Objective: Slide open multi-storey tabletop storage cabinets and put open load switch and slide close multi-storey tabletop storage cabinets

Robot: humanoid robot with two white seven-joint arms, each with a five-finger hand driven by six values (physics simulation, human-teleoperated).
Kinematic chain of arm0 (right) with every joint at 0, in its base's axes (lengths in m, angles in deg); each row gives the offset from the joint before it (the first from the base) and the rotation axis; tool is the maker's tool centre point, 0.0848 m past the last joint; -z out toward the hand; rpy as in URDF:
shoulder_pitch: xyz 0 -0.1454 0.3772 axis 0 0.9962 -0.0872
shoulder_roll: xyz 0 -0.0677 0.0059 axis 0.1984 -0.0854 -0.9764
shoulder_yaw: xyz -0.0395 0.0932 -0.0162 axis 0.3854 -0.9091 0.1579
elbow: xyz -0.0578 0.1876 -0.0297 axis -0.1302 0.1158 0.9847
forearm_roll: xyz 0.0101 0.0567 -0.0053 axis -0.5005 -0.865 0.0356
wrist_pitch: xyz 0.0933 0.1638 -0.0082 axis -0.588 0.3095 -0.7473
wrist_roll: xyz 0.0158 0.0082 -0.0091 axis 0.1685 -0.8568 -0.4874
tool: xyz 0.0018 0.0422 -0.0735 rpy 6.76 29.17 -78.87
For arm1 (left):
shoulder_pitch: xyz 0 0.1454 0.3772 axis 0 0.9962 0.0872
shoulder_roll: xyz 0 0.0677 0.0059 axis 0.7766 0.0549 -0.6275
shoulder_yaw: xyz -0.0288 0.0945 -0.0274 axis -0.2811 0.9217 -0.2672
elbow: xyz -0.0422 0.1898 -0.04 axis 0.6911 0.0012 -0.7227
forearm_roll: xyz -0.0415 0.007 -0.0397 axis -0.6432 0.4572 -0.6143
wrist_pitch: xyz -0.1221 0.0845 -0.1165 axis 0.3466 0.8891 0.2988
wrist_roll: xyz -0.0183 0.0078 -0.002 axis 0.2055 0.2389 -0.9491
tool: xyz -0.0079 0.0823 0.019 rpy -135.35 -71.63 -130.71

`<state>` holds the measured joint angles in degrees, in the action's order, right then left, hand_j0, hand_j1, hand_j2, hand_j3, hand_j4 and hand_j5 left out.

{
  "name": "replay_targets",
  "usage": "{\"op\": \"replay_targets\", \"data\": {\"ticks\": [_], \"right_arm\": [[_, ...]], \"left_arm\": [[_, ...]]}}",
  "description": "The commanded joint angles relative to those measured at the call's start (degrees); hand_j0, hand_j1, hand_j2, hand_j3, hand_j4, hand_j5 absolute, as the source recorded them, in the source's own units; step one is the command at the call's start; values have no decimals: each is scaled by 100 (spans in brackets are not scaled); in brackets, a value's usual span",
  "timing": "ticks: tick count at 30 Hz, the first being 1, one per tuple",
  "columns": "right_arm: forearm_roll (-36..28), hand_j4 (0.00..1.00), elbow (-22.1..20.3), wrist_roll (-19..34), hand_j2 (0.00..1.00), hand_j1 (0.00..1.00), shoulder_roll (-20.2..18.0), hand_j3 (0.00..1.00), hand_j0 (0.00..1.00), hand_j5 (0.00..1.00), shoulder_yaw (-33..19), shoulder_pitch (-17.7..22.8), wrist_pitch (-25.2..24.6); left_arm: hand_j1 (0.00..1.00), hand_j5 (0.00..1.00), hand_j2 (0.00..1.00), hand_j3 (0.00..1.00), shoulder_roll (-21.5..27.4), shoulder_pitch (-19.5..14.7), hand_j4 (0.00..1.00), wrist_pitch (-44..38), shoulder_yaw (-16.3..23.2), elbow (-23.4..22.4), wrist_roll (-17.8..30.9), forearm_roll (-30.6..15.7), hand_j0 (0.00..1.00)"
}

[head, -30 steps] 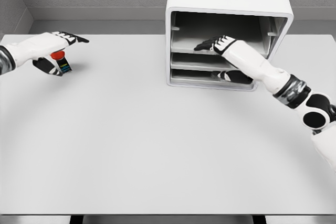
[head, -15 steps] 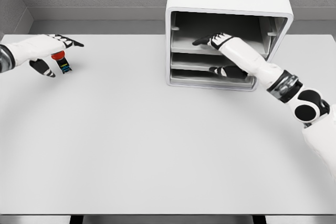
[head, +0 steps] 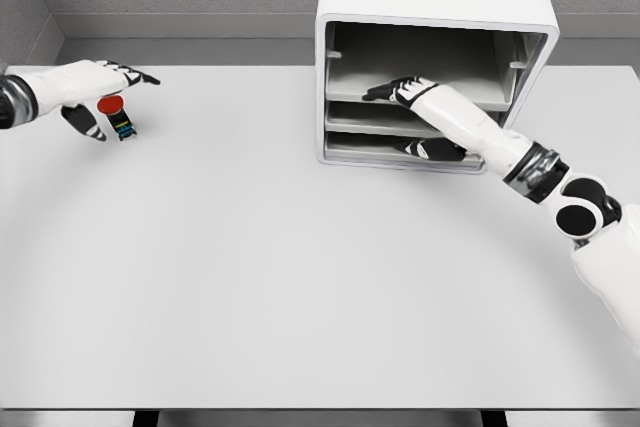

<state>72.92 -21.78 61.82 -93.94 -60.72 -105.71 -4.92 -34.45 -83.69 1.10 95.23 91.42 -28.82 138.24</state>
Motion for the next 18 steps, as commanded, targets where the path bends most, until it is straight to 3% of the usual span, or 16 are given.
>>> {"op": "replay_targets", "data": {"ticks": [1,5,8,11,18], "right_arm": [[180,85,-9,3,85,85,-24,85,85,85,8,0,17],[136,88,-17,3,88,88,-41,88,88,88,8,53,17],[118,88,-369,-6,88,88,-217,88,88,88,-27,167,17],[100,88,-422,-6,88,88,-305,88,88,88,-45,255,17],[100,88,-668,-6,88,88,-516,88,88,88,-71,475,17]], "left_arm": [[100,100,100,100,-13,0,100,-16,-1,-144,-2,-9,100],[99,99,99,99,-31,-9,99,-16,-9,-153,-2,44,99],[91,91,91,91,-31,-9,91,-16,-9,-179,-2,62,91],[82,82,82,82,-31,-53,82,-16,-9,-285,-2,62,82],[82,82,82,82,-110,-123,82,-16,79,-425,-2,70,82]]}}
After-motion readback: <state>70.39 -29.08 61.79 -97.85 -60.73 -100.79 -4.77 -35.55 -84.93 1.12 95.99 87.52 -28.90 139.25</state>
